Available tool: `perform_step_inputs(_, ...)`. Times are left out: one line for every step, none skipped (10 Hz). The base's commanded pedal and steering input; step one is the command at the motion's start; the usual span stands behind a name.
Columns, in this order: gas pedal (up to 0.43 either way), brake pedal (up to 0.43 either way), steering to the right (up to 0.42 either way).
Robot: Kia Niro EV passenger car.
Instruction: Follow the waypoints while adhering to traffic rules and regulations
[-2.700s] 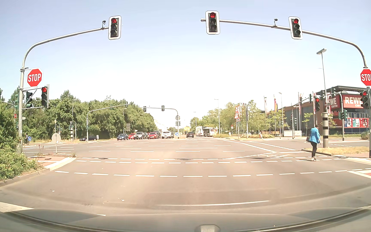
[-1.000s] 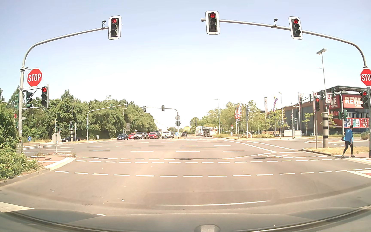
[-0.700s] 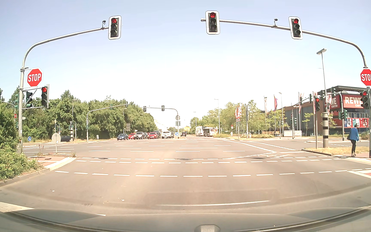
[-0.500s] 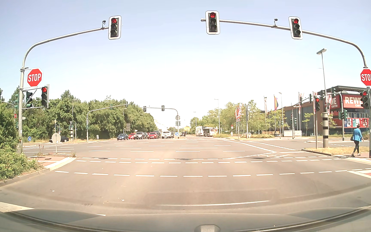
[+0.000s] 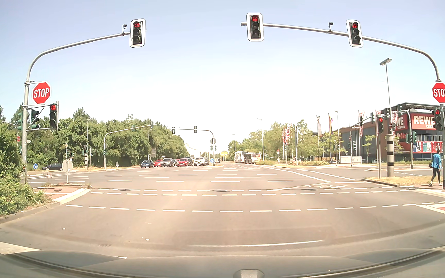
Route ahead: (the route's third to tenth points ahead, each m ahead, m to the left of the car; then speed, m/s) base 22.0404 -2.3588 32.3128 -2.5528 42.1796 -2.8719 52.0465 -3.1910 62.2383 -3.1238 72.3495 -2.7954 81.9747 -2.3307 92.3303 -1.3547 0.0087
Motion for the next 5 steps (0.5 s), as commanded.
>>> perform_step_inputs(0.0, 0.293, -0.005)
perform_step_inputs(0.0, 0.293, -0.005)
perform_step_inputs(0.0, 0.293, -0.004)
perform_step_inputs(0.0, 0.293, -0.004)
perform_step_inputs(0.0, 0.293, -0.004)
